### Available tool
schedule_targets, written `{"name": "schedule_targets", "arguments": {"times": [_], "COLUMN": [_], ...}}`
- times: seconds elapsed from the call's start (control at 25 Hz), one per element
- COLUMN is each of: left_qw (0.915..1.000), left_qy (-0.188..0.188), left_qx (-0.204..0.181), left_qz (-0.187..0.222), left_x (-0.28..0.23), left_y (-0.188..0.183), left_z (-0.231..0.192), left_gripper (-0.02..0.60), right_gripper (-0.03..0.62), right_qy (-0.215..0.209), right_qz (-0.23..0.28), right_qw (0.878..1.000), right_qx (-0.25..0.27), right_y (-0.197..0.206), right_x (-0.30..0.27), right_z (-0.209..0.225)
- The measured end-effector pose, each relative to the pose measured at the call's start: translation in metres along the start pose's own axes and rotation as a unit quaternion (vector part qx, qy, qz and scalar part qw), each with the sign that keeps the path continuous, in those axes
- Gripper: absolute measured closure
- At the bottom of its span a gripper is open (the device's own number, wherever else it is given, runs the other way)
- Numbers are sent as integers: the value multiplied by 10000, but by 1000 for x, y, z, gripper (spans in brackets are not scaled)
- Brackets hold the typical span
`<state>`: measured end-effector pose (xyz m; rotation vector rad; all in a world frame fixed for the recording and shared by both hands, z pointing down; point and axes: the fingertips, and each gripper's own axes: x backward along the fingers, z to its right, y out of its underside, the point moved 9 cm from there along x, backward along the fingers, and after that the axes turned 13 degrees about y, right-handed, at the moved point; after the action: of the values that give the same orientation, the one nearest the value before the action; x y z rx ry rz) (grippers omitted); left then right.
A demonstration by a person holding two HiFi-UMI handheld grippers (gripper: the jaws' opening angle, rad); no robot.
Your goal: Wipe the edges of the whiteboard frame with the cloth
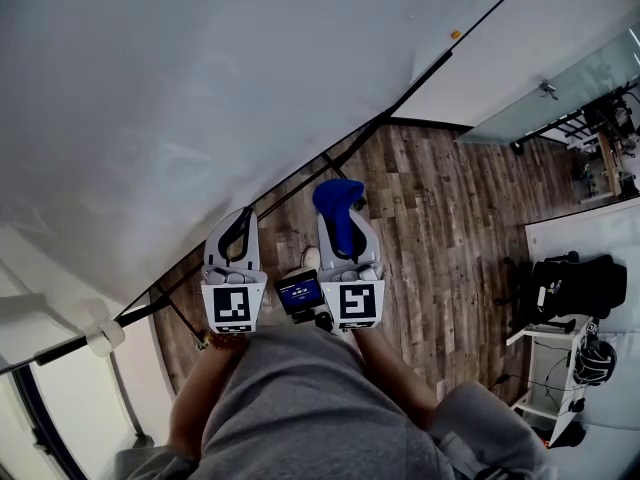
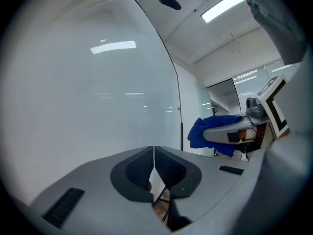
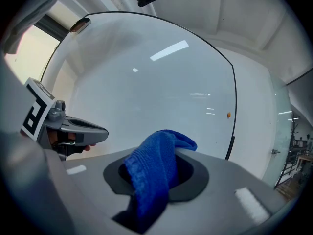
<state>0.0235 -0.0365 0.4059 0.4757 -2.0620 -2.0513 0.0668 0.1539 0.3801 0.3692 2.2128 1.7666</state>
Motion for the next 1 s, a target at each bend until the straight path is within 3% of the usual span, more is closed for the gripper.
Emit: {"name": "schedule_targets", "arguments": {"times": [0.48, 1.0], "left_qw": [9998, 9999], "left_qy": [128, -69], "left_qx": [77, 134], "left_qz": [125, 57], "left_x": [10, 27], "left_y": [5, 4], "left_z": [2, -19], "left_gripper": [566, 567], "right_gripper": [480, 482], "right_qy": [-432, -826], "right_qz": [80, 223], "right_qw": [9990, 9963], "right_qx": [-52, -94], "right_y": [2, -6], "right_x": [1, -9], "right_z": [-16, -45]}}
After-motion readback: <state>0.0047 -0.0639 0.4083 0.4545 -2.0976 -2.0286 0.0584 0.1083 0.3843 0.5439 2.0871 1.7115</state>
